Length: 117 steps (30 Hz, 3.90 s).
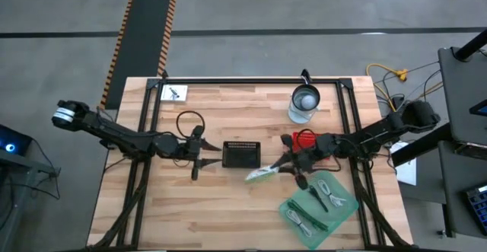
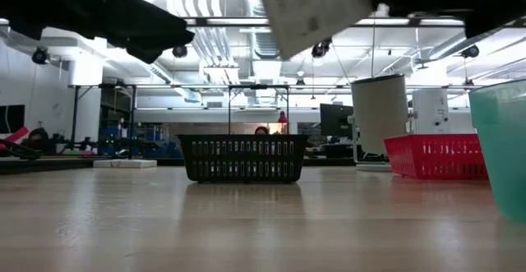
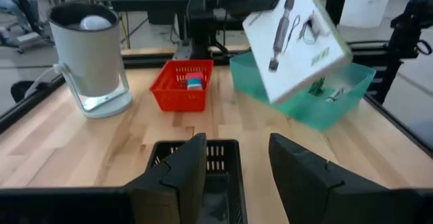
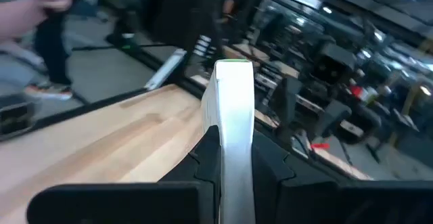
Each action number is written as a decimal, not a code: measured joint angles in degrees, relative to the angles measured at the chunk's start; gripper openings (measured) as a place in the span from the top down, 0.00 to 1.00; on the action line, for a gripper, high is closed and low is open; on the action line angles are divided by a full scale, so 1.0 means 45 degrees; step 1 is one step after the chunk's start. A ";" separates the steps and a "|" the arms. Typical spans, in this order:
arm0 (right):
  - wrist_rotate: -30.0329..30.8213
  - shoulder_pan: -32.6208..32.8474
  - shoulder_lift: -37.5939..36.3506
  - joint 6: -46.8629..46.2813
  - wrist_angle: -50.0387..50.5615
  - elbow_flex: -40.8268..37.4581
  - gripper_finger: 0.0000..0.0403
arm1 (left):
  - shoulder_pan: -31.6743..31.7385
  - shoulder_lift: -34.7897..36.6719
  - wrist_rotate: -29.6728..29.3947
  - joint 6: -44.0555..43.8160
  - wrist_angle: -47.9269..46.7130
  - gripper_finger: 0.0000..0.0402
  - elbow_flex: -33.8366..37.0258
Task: Pick and place items into bin
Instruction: Put the bottom white card reader box into the black bin, then put the white card reader box into the black bin
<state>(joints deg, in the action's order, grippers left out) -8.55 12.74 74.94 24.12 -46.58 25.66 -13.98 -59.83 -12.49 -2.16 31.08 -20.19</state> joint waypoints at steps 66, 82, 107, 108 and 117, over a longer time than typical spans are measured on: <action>0.6459 -0.1037 0.8286 -0.5931 -0.5001 0.2771 0.79 | -0.0169 0.1237 -0.0316 0.0954 -0.0691 0.64 0.0415; 0.6459 -0.1032 0.8240 -0.5239 -0.4949 0.3073 0.65 | -0.0169 0.1237 -0.0321 0.0983 -0.0679 0.64 0.0592; 0.6460 -0.0004 0.3090 -0.6831 0.3757 0.3134 0.84 | -0.0169 0.1237 -0.0321 0.0974 -0.0579 0.64 0.0633; 0.6462 0.0062 0.3136 -0.6818 0.3751 0.3131 0.85 | -0.0169 0.1237 -0.0321 0.0974 -0.0565 0.64 0.0633; 0.6463 0.0284 0.3375 -0.6790 0.3994 0.3126 0.93 | -0.0169 0.1237 -0.0321 0.0974 -0.0468 0.64 0.0639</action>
<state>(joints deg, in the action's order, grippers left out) 20.53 14.02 90.13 -6.43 -28.60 39.72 -14.74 -54.26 -13.93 2.22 28.97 -17.32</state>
